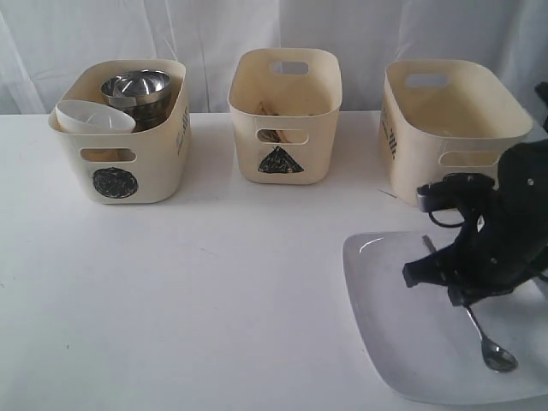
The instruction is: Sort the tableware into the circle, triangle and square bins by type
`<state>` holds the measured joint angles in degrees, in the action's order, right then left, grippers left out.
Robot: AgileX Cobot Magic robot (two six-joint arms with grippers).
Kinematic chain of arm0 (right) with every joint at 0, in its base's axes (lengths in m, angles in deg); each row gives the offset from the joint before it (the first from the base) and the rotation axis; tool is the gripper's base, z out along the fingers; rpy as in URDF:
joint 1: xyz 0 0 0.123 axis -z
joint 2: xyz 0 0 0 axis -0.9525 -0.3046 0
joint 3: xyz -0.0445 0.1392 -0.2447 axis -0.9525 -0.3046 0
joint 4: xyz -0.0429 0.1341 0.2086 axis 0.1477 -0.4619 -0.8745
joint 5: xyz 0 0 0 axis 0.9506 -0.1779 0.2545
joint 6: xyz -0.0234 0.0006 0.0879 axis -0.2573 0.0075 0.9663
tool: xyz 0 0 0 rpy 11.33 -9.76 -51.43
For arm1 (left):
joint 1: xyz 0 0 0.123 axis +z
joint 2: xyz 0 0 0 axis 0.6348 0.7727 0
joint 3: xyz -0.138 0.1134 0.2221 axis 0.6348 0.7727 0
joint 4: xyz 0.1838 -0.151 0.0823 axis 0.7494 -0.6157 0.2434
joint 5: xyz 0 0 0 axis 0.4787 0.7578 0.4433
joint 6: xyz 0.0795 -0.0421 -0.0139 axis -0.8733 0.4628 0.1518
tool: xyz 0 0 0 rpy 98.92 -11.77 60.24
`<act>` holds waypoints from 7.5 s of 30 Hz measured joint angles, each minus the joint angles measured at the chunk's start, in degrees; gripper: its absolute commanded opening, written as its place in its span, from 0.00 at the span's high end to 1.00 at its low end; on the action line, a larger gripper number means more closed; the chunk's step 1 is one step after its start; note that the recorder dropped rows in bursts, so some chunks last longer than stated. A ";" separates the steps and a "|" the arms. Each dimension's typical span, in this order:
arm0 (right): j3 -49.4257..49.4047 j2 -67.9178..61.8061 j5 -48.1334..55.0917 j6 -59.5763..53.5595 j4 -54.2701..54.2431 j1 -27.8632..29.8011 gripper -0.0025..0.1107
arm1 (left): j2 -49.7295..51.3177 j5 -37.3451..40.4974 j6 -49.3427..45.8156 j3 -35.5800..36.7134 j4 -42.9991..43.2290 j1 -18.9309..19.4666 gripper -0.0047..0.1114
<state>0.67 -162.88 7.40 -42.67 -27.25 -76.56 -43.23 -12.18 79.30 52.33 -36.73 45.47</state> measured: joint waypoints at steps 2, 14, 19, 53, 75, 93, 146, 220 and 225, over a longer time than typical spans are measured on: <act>1.19 4.66 0.23 -2.22 -2.78 0.00 0.98 | 0.00 0.00 0.00 0.00 0.00 0.00 0.96; 15.98 13.06 -12.98 -47.72 -60.49 0.00 0.98 | 0.00 0.00 0.00 0.00 0.00 0.00 0.96; 19.58 7.07 -25.73 -53.29 -68.53 0.23 0.98 | 0.00 0.00 0.00 0.00 0.00 0.00 0.96; 52.56 -29.33 -41.41 -56.05 -69.50 -7.68 0.88 | 0.00 0.00 0.00 0.00 -1.61 0.00 0.96; 53.71 -20.52 -25.18 -55.74 -66.74 -6.84 0.88 | 0.00 0.00 0.00 0.00 -1.61 0.00 0.96; 16.90 6.10 10.87 7.57 13.91 1.97 0.98 | 0.00 0.00 0.00 0.00 -1.61 0.00 0.96; -21.64 29.55 -0.55 5.00 -4.41 27.00 0.64 | 0.00 0.00 0.00 0.00 -1.72 0.00 0.96; -22.05 9.08 -22.05 -31.37 -46.36 27.13 0.97 | 0.00 0.00 -1.18 0.00 -2.61 0.00 0.96; -21.92 9.08 -19.75 -39.21 -51.46 27.13 0.98 | 0.00 0.00 -1.31 0.00 -2.61 0.00 0.96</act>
<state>-21.25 -153.81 -12.36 -81.88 -78.72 -49.43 -43.23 -12.18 77.99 52.33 -39.33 45.47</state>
